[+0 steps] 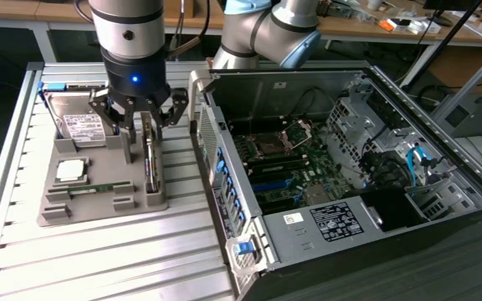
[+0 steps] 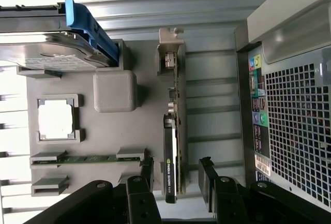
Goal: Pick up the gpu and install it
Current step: 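Pick up the gpu and move the gpu toward the slot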
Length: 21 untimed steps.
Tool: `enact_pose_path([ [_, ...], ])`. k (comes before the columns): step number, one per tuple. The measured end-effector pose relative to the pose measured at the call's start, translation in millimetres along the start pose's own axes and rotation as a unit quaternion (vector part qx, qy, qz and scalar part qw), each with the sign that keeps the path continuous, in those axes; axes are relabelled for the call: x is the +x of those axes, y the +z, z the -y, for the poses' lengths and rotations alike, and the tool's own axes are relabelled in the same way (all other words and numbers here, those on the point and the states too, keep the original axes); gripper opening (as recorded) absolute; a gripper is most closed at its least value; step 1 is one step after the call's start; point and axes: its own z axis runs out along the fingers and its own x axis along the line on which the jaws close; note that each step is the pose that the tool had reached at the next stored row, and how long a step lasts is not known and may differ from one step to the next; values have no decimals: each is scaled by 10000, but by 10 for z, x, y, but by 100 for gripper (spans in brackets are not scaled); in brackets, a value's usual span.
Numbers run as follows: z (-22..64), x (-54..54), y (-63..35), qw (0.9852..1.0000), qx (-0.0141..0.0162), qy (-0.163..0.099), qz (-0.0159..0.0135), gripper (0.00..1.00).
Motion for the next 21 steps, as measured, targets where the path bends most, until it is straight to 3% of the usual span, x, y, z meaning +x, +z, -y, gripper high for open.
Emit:
enact_pose_path([
  [21, 4, 2, 81, 10000, 0, 0, 0, 48],
])
